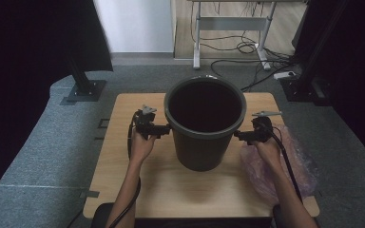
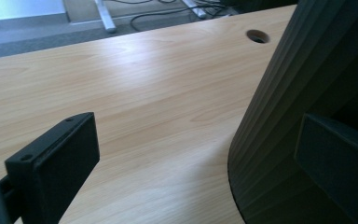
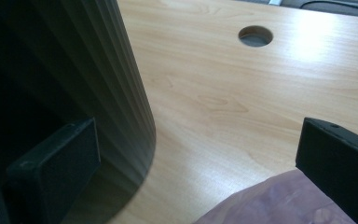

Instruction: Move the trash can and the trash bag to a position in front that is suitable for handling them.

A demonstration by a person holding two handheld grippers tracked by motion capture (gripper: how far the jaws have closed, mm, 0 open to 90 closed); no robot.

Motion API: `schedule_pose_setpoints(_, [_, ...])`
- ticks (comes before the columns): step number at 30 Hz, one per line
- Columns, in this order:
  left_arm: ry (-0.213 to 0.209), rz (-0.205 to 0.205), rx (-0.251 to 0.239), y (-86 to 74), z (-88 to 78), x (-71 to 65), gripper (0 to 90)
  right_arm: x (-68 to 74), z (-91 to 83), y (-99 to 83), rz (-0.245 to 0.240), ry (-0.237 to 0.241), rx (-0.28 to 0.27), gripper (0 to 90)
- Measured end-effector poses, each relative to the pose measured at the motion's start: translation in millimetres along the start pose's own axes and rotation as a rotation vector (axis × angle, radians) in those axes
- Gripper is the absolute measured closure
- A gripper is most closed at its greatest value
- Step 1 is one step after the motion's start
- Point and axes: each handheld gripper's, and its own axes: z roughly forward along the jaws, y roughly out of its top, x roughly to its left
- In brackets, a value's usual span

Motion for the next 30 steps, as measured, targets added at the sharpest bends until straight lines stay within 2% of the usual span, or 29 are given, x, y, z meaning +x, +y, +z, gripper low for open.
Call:
schedule_pose_setpoints(2, [-0.014,0.023,0.007,1.6,1.4,-5.1,0.0,-4.4,0.6,0.9,0.011,-0.040,-0.006,0.5])
schedule_pose_setpoints(5, [0.005,0.069,0.014,6.7,0.8,-9.0,0.0,-13.2,2.7,1.6,0.047,-0.036,-0.007,0.0])
schedule_pose_setpoints(9, [0.014,0.050,0.004,16.5,1.3,-7.1,0.0,-18.0,10.5,4.7,0.076,-0.028,-0.014,0.0])
schedule_pose_setpoints(11, [0.023,0.057,0.010,18.1,2.0,-7.8,0.0,-17.1,15.2,6.5,0.062,-0.040,-0.011,0.3])
schedule_pose_setpoints(15, [0.002,0.037,0.008,15.7,0.6,-8.1,2.2,-15.9,13.9,6.2,0.053,-0.037,-0.010,1.6])
schedule_pose_setpoints(18, [-0.014,0.025,0.012,13.1,-2.2,-8.0,2.5,-12.0,9.2,5.1,0.020,-0.043,0.000,1.6])
schedule_pose_setpoints(25, [-0.043,0.020,0.015,-0.2,-19.8,-7.9,2.4,1.0,0.4,-3.4,0.004,-0.017,0.008,1.6])
schedule_pose_setpoints(30, [-0.035,0.018,0.014,-9.7,-34.2,-6.1,2.2,13.8,-2.2,-6.0,-0.022,-0.007,0.012,2.5])
